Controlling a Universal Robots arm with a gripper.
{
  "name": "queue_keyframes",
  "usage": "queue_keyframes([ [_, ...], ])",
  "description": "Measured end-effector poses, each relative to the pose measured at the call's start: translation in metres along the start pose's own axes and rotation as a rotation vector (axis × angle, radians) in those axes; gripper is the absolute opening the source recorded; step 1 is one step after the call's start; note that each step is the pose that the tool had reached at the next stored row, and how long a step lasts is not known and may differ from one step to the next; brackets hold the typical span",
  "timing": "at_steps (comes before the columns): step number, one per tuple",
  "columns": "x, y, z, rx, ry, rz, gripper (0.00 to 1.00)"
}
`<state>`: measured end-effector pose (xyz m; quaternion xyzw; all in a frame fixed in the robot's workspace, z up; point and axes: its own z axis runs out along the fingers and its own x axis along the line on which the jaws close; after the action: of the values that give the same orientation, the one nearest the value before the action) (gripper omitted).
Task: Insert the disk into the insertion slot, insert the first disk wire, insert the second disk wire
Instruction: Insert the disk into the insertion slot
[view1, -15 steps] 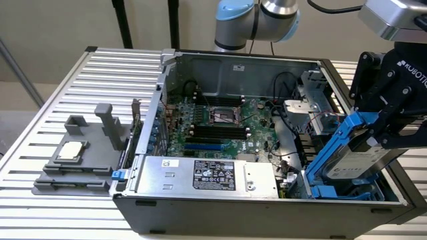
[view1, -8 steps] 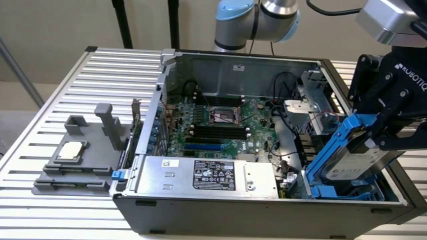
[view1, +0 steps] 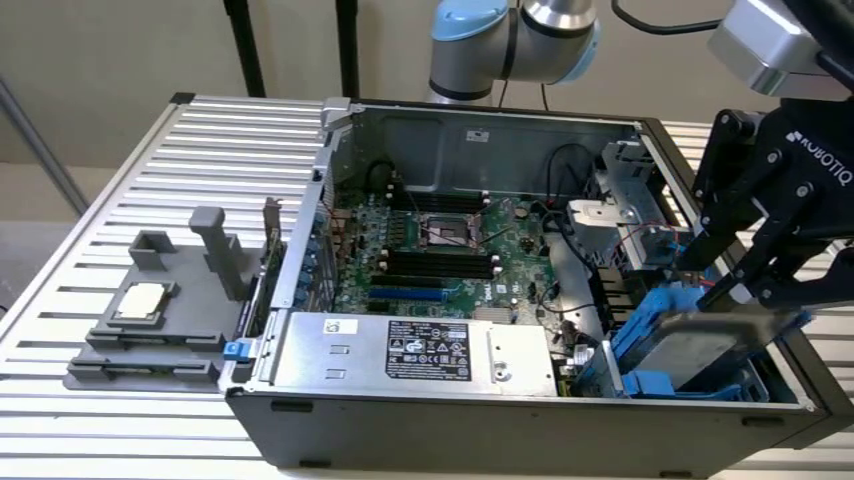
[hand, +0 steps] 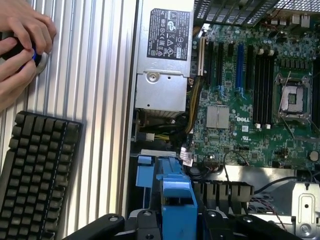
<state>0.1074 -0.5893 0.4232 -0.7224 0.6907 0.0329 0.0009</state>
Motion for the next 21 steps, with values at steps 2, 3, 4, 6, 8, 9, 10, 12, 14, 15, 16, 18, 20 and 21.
queue_keyframes([
  [2,0.0000,-0.0002,0.0004,0.0002,-0.0012,0.000,0.40],
  [3,0.0000,-0.0002,0.0006,0.0002,-0.0019,0.000,0.40],
  [4,0.0000,-0.0002,0.0006,0.0002,-0.0026,0.000,0.40],
  [6,0.0000,-0.0008,0.0006,0.0002,-0.0036,0.000,0.40],
  [8,0.0002,-0.0031,0.0005,0.0001,-0.0044,0.000,0.40],
  [9,0.0003,-0.0052,0.0004,0.0002,-0.0048,-0.001,0.40],
  [10,0.0003,-0.0068,0.0002,0.0002,-0.0049,-0.001,0.40],
  [12,0.0003,-0.0074,0.0002,-0.0004,-0.0053,-0.001,0.40],
  [14,0.0003,-0.0074,0.0002,-0.0004,-0.0063,-0.001,0.40],
  [15,0.0003,-0.0074,0.0002,-0.0004,-0.0068,0.000,0.40],
  [16,0.0003,-0.0075,0.0002,-0.0004,-0.0072,0.000,0.40],
  [18,0.0003,-0.0075,0.0002,-0.0003,-0.0082,0.001,0.40],
  [20,0.0003,-0.0075,0.0002,-0.0002,-0.0090,0.001,0.40],
  [21,0.0003,-0.0075,0.0002,-0.0002,-0.0095,0.001,0.40],
])
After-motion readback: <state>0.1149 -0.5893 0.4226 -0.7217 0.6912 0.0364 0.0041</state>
